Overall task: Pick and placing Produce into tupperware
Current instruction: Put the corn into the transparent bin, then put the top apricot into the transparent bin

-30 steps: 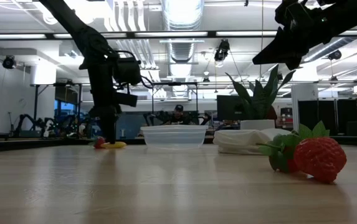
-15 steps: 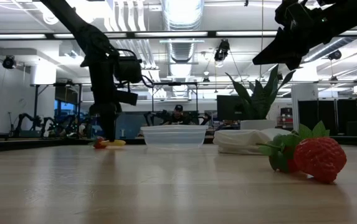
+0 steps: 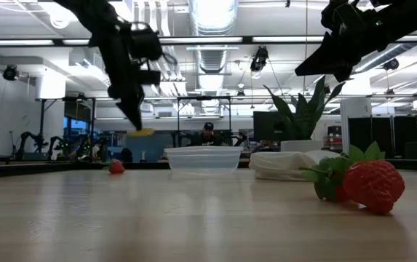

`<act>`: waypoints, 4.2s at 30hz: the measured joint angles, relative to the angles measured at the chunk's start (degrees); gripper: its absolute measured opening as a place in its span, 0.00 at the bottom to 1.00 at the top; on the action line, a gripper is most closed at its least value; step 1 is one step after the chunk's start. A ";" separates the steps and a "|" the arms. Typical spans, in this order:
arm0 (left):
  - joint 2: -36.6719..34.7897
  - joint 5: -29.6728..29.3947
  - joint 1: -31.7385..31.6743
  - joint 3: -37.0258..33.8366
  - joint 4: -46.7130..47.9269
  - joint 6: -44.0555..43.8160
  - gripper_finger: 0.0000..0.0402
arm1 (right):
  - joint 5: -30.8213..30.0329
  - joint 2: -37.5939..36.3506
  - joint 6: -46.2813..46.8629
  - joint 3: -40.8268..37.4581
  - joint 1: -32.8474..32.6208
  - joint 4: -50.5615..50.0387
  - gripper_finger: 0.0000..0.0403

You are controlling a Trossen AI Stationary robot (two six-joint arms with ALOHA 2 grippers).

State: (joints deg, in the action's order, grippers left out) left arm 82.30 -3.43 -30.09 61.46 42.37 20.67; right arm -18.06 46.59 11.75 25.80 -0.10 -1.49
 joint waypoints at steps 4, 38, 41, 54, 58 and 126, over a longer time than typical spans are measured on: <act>-2.43 0.09 2.07 1.52 -3.05 2.96 0.03 | 0.00 0.00 0.00 0.00 0.00 0.01 0.02; 18.29 10.37 4.63 -0.70 -39.21 1.04 0.03 | 0.00 0.02 -0.22 -0.20 0.00 0.01 0.02; 18.87 10.36 4.66 -1.03 -38.96 0.39 0.03 | 0.00 0.02 -0.22 -0.22 0.00 0.04 0.02; 16.53 10.32 4.64 -2.19 -38.89 -0.86 0.03 | 0.00 0.02 0.02 -0.26 0.00 0.01 0.02; 16.50 10.29 4.64 -2.19 -38.86 -0.86 0.03 | 0.00 0.01 0.02 -0.26 0.00 0.01 0.02; 12.79 7.61 5.38 -2.60 -39.89 -5.10 0.25 | 1.25 0.02 8.91 0.71 -0.02 -3.91 0.02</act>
State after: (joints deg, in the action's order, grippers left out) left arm 95.09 4.18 -24.71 58.86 2.48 15.57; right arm -16.82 46.61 20.66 26.51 -0.12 -5.40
